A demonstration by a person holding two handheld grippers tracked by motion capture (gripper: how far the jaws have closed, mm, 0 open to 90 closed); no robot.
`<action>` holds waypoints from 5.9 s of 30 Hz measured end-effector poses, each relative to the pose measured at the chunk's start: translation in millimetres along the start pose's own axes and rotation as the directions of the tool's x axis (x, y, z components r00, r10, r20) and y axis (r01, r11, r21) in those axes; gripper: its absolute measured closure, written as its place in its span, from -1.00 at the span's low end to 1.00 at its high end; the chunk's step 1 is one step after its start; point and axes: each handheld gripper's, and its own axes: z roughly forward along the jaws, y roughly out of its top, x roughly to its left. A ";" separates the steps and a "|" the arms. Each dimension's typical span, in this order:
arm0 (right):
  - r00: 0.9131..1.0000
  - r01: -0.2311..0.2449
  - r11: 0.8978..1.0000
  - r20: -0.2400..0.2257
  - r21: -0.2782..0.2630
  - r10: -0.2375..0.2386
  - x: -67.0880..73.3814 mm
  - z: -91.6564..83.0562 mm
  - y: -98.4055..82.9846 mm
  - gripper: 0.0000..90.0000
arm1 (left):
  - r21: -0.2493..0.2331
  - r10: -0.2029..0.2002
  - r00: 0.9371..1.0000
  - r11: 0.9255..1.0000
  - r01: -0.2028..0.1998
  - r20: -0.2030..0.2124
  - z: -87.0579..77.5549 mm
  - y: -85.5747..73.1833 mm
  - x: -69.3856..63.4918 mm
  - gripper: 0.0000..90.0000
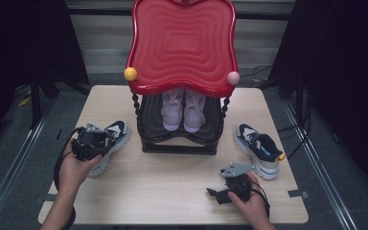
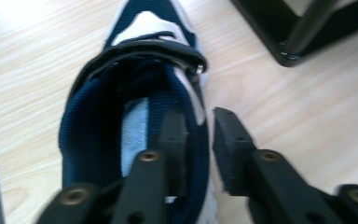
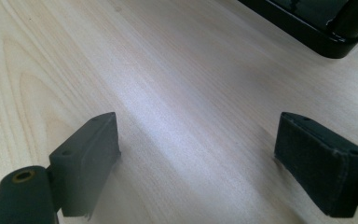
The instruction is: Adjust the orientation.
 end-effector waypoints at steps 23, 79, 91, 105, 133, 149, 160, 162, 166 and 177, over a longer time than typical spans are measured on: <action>1.000 0.002 1.000 0.000 -0.001 -0.002 -0.1 0.0 0.0 -0.70 | 0.067 0.111 0.992 0.991 -0.116 0.061 -14.1 -6.0 -3.6 0.14; 1.000 0.003 1.000 -0.002 0.000 -0.003 -0.5 0.1 0.0 -0.70 | 0.025 0.219 0.941 0.972 -0.233 0.258 -19.1 -0.5 -49.5 0.56; 1.000 0.002 1.000 -0.004 0.000 -0.002 -0.5 0.2 0.1 -0.71 | 0.026 0.197 0.945 0.977 -0.211 0.260 -18.0 8.7 -54.2 0.60; 1.000 0.002 1.000 -0.005 0.000 -0.002 -0.5 0.2 0.1 -0.71 | 0.127 0.199 0.937 0.962 -0.243 0.286 -16.6 15.0 -43.9 0.15; 1.000 0.001 1.000 -0.006 0.000 -0.001 -0.7 0.2 0.2 -0.71 | 0.179 0.215 0.926 0.944 -0.279 0.312 -18.6 15.7 -33.5 -0.15; 1.000 0.001 1.000 -0.006 0.000 -0.001 -0.7 0.2 0.2 -0.71 | 0.180 0.186 0.915 0.948 -0.263 0.358 -13.9 8.7 -30.7 -0.36; 1.000 0.002 1.000 -0.006 0.000 -0.002 -0.8 0.2 0.2 -0.71 | 0.119 0.181 0.905 0.962 -0.244 0.385 -15.6 6.0 -32.8 -0.46; 1.000 0.002 1.000 -0.006 0.000 -0.002 -0.8 0.2 0.2 -0.71 | 0.117 0.190 0.902 0.960 -0.253 0.387 -18.6 5.7 -30.7 -0.46; 1.000 0.002 1.000 -0.006 0.000 -0.002 -0.8 0.2 0.2 -0.71 | 0.131 0.217 0.895 0.949 -0.288 0.390 -24.5 5.8 -29.5 -0.45; 1.000 0.002 1.000 -0.005 0.000 -0.002 -1.1 0.5 0.4 -0.71 | 0.205 0.316 0.861 0.885 -0.419 0.397 -22.4 5.7 -36.0 -0.33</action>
